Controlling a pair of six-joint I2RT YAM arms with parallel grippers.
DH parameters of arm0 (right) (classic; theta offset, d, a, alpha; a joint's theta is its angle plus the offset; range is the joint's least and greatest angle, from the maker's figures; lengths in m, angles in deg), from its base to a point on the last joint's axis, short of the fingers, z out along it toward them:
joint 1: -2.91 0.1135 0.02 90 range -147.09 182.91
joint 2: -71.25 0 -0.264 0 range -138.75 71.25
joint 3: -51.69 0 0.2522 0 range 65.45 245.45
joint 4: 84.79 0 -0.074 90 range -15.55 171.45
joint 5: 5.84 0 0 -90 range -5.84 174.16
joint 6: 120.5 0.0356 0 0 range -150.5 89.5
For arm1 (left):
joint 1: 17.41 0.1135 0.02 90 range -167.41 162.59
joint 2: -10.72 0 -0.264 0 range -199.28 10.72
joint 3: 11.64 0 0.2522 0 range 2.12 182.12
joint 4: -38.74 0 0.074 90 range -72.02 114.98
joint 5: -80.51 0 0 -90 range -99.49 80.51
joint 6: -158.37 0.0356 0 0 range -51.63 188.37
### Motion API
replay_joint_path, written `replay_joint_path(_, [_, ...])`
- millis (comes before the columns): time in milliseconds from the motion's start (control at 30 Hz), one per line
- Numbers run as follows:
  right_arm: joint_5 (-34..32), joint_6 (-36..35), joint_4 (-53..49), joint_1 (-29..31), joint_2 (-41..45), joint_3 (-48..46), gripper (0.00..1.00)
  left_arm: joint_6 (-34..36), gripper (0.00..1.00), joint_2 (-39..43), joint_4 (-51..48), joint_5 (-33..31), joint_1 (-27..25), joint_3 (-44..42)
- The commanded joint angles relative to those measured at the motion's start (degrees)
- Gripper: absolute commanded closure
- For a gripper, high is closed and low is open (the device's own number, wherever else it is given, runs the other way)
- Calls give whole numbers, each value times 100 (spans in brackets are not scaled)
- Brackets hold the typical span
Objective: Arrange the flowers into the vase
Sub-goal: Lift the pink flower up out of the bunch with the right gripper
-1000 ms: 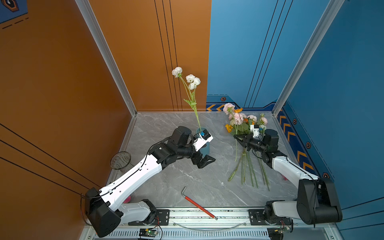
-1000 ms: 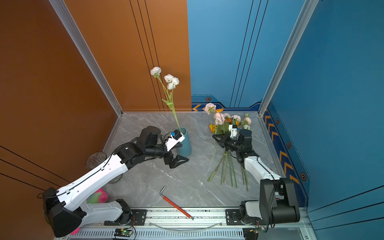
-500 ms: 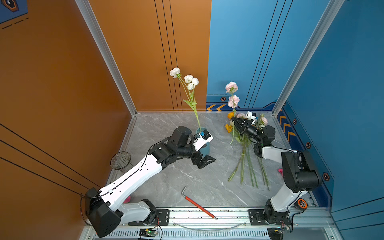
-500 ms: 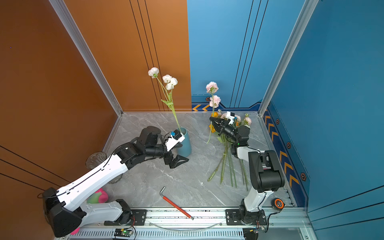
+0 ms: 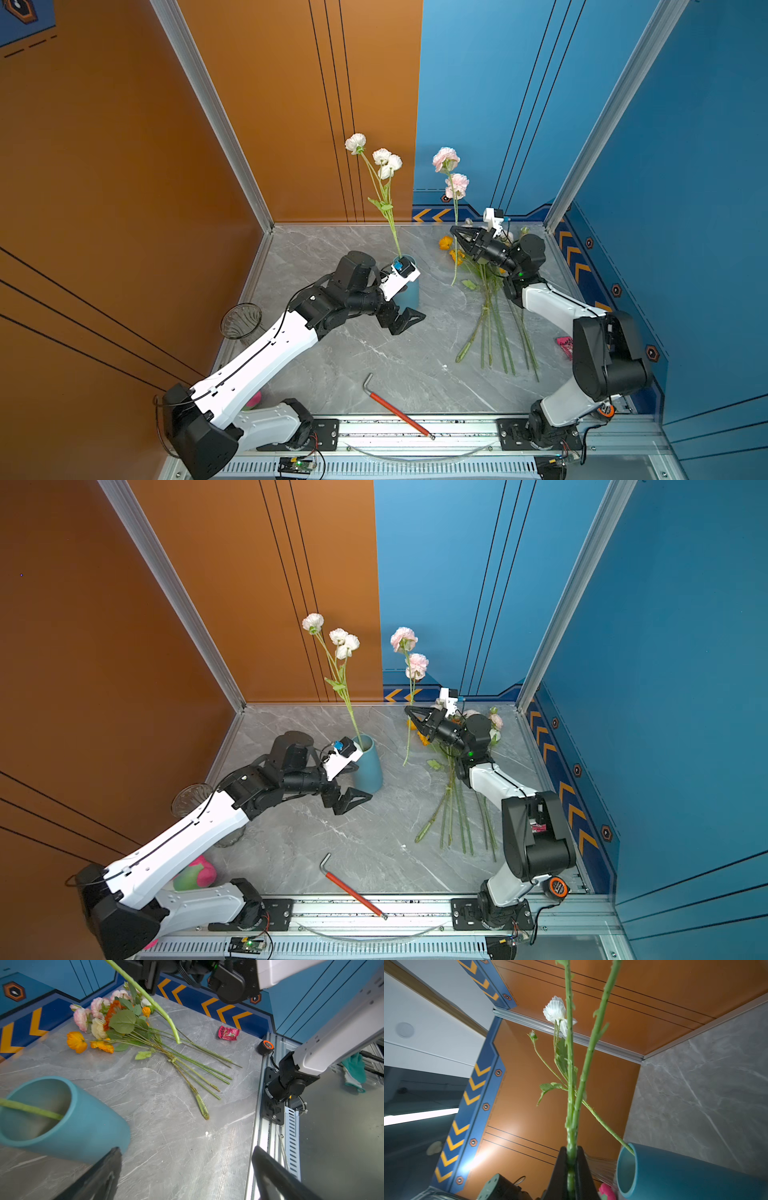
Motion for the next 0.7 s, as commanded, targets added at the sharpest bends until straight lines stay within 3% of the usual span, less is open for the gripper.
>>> replay_joint_path(0, [-1091, -2868, -3126, 375, 709, 704, 100, -127, 2, 267, 186, 360, 499, 79])
replay_joint_path(133, [-2359, -3656, -3945, 822, 987, 1132, 100, -506, 2, 454, 725, 922, 1153, -105])
replay_joint_path(500, [-5083, -4491, -3188, 2151, 553, 1446, 100, -1043, 2, 564, 1431, 1506, 2018, -331])
replay_joint_path(667, [-5574, -4586, -2927, 2421, 306, 1620, 100, -1191, 2, 568, 1558, 1624, 2144, -366])
